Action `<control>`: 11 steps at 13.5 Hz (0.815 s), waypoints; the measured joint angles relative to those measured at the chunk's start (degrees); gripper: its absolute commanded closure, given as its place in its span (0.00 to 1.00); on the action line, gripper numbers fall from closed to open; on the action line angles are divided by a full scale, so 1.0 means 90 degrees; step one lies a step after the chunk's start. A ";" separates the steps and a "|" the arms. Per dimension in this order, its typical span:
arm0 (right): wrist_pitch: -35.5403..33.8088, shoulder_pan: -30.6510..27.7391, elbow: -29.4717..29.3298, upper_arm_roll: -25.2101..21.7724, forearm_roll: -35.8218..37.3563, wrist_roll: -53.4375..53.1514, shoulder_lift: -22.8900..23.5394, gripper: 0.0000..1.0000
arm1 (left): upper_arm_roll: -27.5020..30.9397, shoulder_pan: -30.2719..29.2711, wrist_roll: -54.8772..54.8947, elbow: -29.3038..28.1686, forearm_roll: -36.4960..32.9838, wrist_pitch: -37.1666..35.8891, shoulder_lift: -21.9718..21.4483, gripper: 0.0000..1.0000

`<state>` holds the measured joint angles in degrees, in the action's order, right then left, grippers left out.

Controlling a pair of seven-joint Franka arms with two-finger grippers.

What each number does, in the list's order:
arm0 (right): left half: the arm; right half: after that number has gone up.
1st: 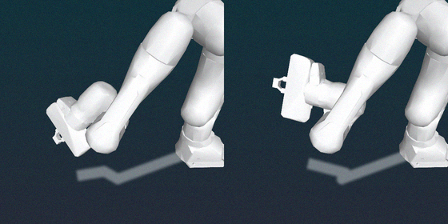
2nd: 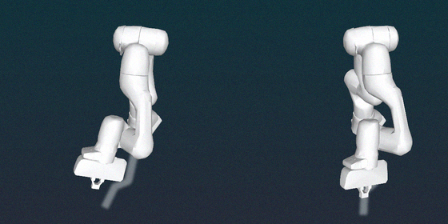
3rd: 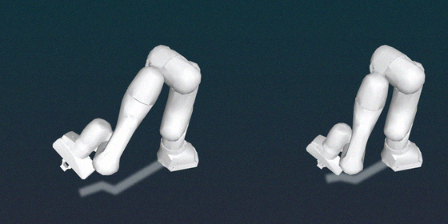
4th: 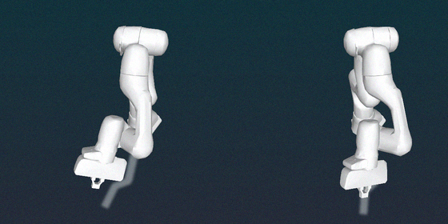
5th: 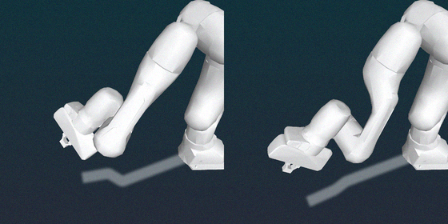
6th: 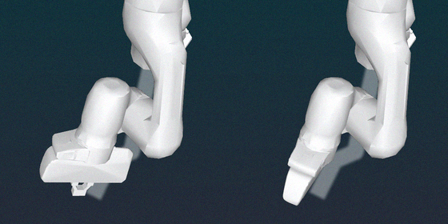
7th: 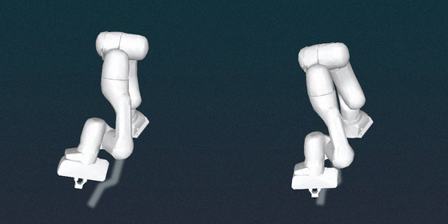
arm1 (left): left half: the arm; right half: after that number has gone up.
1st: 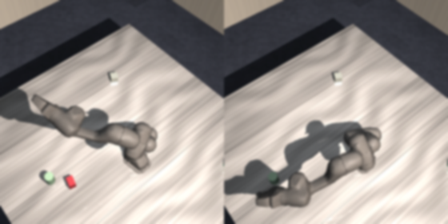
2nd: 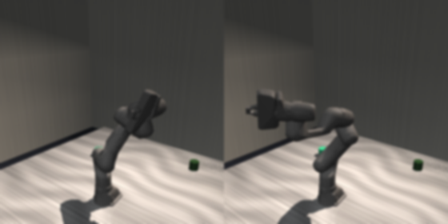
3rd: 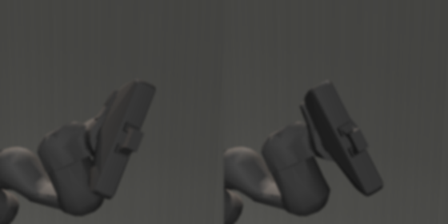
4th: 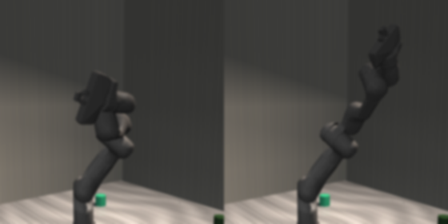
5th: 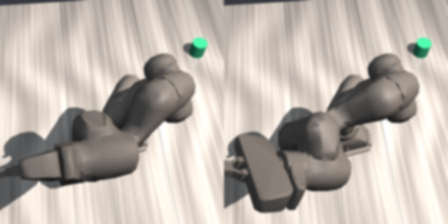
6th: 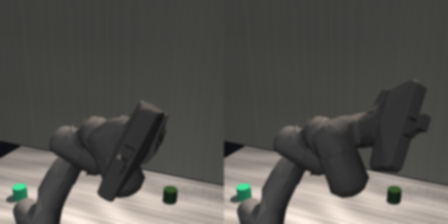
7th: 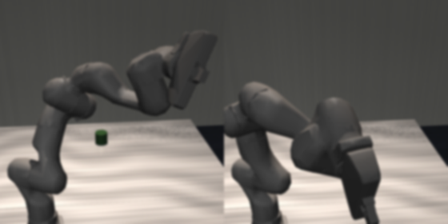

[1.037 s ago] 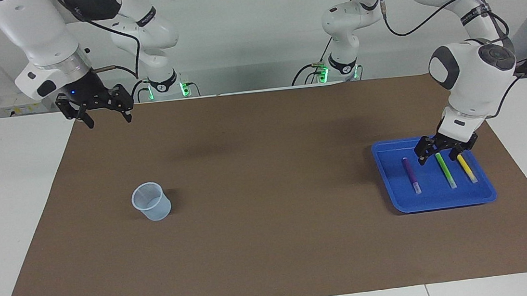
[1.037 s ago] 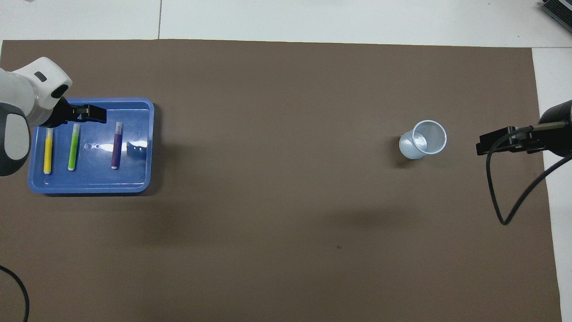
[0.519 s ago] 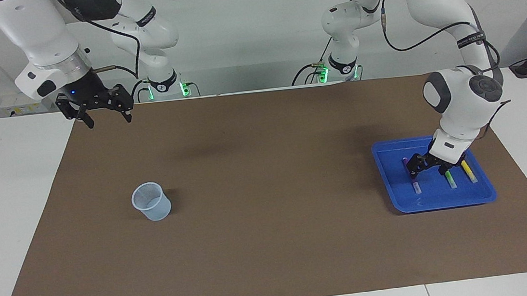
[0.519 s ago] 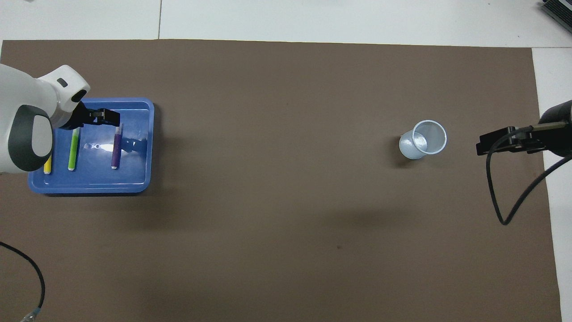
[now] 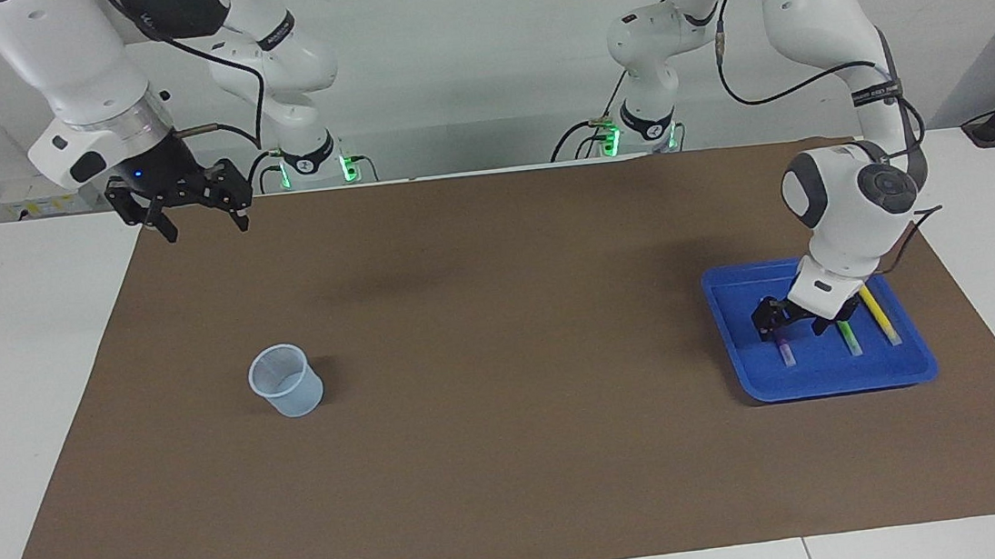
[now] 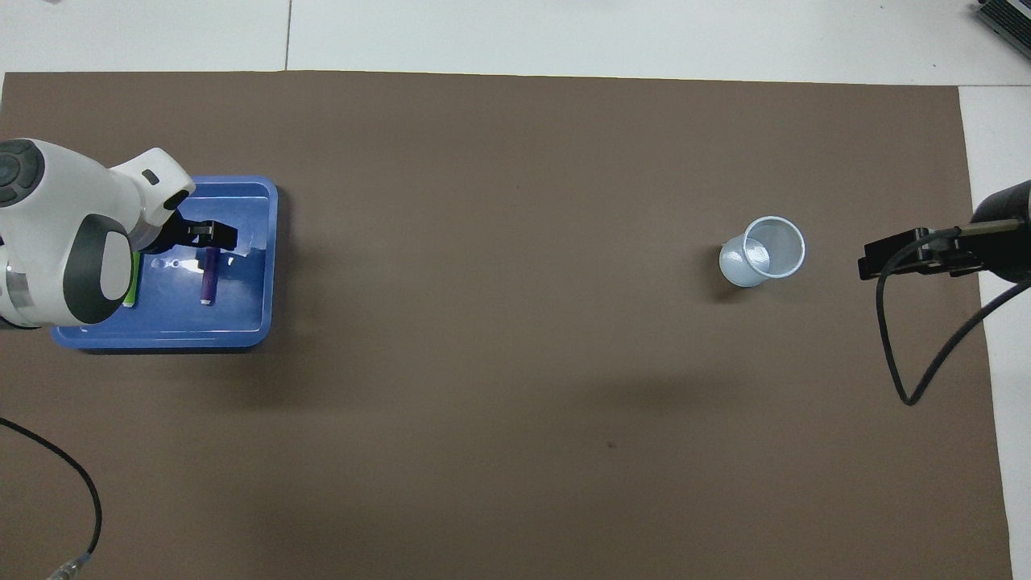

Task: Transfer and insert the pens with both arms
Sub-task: 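Move the left gripper to the purple pen and close on it, then lift the purple pen with the left gripper out of the tray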

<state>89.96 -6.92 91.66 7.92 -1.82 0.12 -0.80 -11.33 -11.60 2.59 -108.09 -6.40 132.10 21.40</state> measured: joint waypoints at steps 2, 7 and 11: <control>0.0000 0.0000 0.0000 0.0000 0.0000 0.0000 0.0000 0.00 | 0.0016 -0.0011 0.0002 -0.0084 -0.0018 0.0033 0.0003 0.20; -0.0009 0.0000 0.0000 0.0000 0.0000 0.0000 0.0000 0.00 | 0.0009 -0.0010 -0.0003 -0.0132 -0.0020 0.0079 0.0003 0.24; -0.0013 0.0000 0.0053 0.0000 0.0000 0.0000 -0.0011 0.00 | -0.0006 0.0003 -0.0052 -0.0139 -0.0020 0.0136 0.0003 0.29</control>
<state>89.85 -6.92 92.14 7.92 -1.82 0.12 -0.90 -11.38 -11.57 2.13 -109.35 -6.58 133.32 21.43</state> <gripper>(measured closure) 0.000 0.264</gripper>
